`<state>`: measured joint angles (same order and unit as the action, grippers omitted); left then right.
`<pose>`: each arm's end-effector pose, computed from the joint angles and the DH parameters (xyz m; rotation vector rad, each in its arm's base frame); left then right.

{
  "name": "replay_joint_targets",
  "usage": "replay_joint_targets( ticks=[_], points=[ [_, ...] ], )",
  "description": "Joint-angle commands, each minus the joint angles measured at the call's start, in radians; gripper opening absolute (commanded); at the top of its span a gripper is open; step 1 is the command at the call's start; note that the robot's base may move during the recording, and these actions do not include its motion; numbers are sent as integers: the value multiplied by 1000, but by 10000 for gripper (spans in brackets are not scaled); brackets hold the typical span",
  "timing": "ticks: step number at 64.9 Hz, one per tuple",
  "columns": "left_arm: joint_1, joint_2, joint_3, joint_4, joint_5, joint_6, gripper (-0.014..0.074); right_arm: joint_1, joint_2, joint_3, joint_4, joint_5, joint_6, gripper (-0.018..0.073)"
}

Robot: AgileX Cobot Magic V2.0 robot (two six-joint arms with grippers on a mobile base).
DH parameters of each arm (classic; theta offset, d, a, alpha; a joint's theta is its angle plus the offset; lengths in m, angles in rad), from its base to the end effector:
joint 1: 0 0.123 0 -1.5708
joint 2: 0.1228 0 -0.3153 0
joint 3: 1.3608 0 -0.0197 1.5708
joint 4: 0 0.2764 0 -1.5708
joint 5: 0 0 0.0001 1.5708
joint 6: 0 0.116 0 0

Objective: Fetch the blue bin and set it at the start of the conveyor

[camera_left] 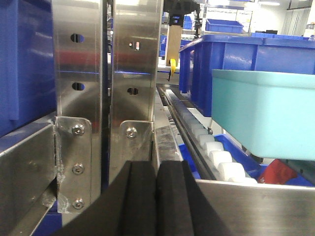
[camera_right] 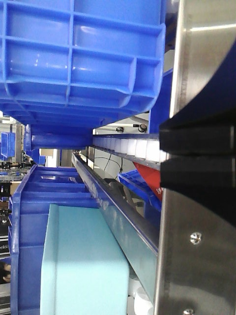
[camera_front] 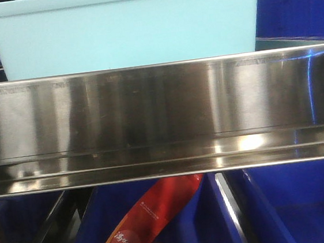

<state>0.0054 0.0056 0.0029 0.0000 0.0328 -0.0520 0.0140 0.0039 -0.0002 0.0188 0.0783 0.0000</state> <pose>0.0772 0.0004 0.2100 -0.0438 1.5244 -0.0372 0.0770 0.0012 0.2060 0.0026 1.5656 0.0269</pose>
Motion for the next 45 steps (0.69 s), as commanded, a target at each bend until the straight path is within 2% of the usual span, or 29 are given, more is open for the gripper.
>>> replay_joint_targets(
  ticks=[1,22,27,45],
  points=[
    [2,-6,-3,0,-21,-2,-111,-5,-4,0,-8,-19,0,-163],
    [2,-6,-3,0,-21,-2,-111,-5,-4,0,-8,-19,0,-163],
    [2,-6,-3,37,-21,-2,-111,-5,-4,0,-8,-19,0,-163],
    [2,-6,-3,37,-21,-2,-111,-5,-4,0,-8,-19,0,-163]
  ],
)
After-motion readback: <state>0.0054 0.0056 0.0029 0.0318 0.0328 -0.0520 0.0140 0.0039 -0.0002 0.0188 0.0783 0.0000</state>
